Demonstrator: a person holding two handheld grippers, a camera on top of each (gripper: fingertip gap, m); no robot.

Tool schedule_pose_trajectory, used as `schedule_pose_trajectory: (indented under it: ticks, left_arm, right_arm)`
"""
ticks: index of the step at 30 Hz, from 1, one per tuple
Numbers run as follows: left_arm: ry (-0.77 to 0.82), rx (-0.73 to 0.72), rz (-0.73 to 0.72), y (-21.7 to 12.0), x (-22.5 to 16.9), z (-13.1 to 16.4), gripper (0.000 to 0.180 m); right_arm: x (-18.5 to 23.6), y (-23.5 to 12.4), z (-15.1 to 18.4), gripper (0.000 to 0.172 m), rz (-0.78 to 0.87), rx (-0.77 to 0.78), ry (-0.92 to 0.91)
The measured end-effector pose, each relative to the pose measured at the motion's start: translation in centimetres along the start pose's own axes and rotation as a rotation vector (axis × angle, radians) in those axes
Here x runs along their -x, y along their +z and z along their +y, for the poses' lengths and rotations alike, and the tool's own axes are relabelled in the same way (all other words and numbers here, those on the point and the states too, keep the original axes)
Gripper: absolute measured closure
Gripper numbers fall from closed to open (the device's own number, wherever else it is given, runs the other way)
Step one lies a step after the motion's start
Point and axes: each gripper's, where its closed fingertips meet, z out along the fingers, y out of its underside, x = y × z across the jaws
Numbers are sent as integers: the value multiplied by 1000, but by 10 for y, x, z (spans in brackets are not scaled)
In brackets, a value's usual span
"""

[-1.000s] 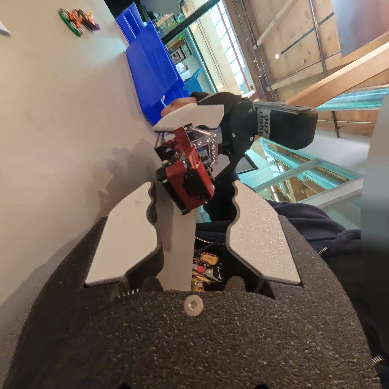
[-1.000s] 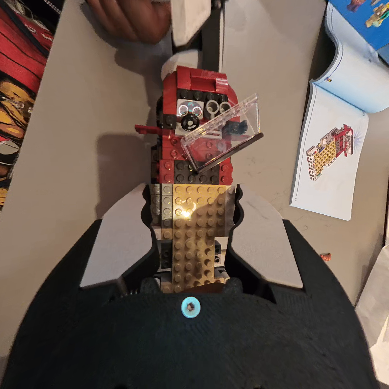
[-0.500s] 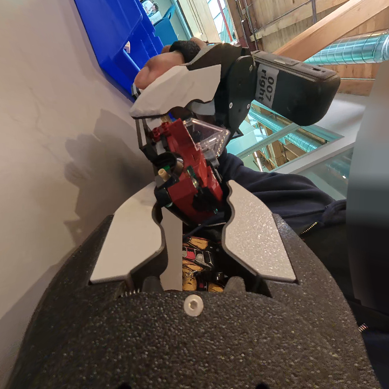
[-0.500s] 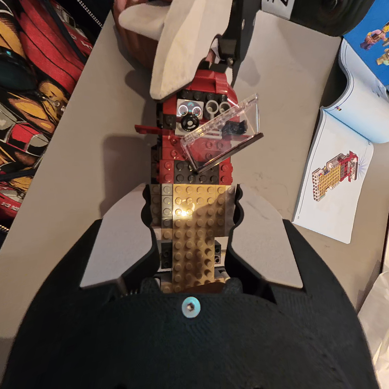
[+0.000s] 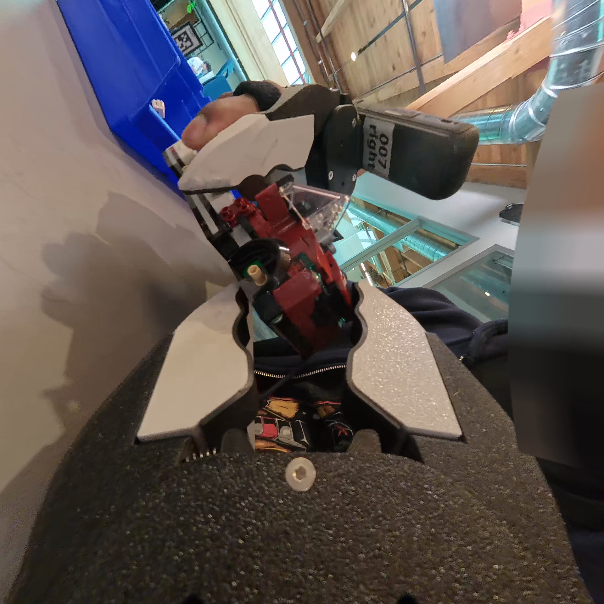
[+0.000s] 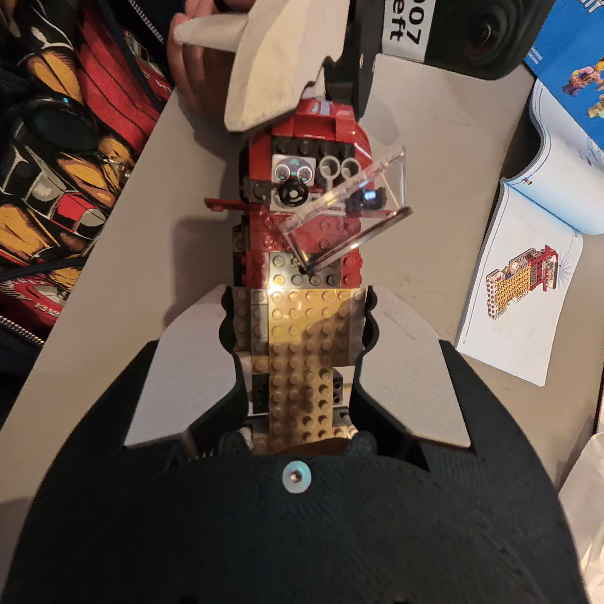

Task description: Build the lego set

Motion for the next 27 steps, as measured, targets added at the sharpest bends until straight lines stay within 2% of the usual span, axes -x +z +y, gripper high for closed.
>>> schedule_pose_trajectory:
  ticks: [7, 20, 27]
  left_arm:
    - [-4, -69, 48, 4, -5, -2, 119]
    - [96, 67, -30, 10, -3, 15, 119]
    - [22, -32, 23, 8, -6, 6, 122]
  right_arm:
    - [1, -5, 0, 95, 18, 16, -8]
    - [10, -5, 3, 95, -12, 93, -77]
    - [7, -7, 3, 95, 6, 84, -38]
